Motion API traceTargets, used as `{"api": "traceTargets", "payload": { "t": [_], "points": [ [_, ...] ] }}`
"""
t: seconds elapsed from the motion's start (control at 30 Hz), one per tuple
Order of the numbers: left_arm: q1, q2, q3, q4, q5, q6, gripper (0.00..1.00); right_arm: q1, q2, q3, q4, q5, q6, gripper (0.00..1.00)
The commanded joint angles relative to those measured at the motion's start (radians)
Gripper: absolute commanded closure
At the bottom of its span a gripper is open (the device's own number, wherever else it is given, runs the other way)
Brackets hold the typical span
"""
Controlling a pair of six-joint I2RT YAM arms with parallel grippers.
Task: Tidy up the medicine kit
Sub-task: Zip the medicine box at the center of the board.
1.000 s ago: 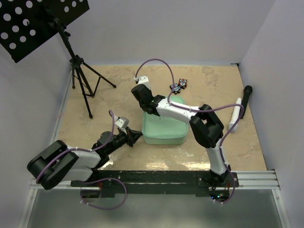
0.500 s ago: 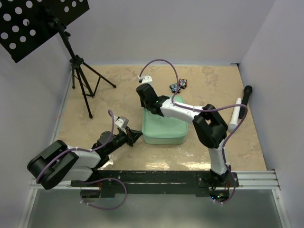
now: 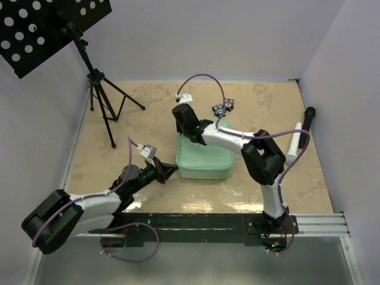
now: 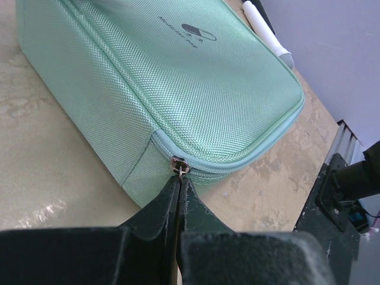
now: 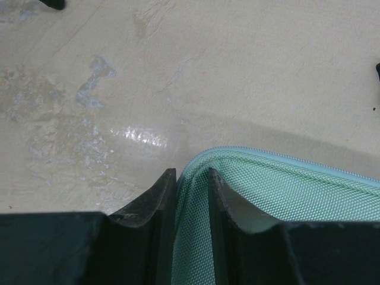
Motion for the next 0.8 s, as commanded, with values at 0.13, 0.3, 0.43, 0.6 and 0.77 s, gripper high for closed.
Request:
{"api": "traceTargets", "payload": {
  "t": [0.13, 0.3, 0.43, 0.6, 0.77],
  "points": [
    [-0.018, 0.021, -0.128, 0.056, 0.107, -0.114, 1.0, -0.037, 0.103, -0.059, -0.126, -0.027, 0.036, 1.0],
    [-0.064, 0.09, -0.078, 0.092, 0.137, -0.136, 1.0, -0.039, 0.105, -0.062, -0.112, -0.017, 0.045, 1.0],
    [-0.118, 0.161, -0.024, 0.099, 0.15, -0.141, 1.0, -0.04, 0.11, -0.073, -0.098, -0.015, 0.051, 1.0],
    [-0.149, 0.224, -0.013, 0.179, 0.146, -0.162, 1.0, -0.042, 0.113, -0.084, -0.092, -0.017, 0.056, 1.0],
    [-0.176, 0.268, 0.026, 0.213, 0.142, -0.167, 1.0, -0.042, 0.117, -0.087, -0.086, -0.018, 0.057, 1.0]
  ]
}}
